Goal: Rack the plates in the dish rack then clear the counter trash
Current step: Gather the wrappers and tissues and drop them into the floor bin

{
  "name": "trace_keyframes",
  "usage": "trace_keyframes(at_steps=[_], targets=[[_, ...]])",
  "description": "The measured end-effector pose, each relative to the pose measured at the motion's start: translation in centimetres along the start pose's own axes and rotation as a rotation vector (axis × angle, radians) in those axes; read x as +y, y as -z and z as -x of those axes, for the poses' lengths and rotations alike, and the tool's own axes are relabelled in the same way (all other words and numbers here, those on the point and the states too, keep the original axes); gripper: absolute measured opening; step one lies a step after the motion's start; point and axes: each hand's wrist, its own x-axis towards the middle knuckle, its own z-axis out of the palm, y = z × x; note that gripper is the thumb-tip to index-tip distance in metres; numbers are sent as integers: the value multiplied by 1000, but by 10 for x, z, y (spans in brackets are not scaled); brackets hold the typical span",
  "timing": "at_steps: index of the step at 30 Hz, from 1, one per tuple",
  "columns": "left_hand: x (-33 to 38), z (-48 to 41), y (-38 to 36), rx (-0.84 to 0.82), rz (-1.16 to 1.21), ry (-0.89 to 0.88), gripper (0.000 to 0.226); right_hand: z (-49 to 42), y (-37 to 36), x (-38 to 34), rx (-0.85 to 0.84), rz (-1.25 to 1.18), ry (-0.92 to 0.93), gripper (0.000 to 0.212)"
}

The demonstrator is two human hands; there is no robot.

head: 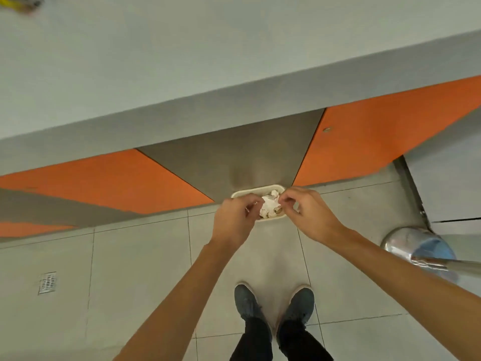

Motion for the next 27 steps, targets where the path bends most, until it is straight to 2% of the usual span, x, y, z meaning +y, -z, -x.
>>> trace_keyframes(at_steps=[3,6,12,14,16,19,22,27], targets=[[44,16,53,52,-87,-62,12,15,51,-53,-40,90,76,13],[74,39,89,111,-69,-81,13,27,92,-98,-69,145,144,8],[141,77,142,173,95,-74,59,37,166,-169,7,61,131,27],[160,89,161,214,185,-85,67,39,190,-196,23,23,149,35],[173,100,179,260,202,-115,60,44,207,-222,6,15,171,35],[190,111,206,346,220,-141,38,47,228,-255,-17,48,235,25],[204,122,227,362,248,-164,23,42,245,-281,-30,89,321,18],[206,126,261,424,199,-162,21,31,264,-315,-34,139,396,18]])
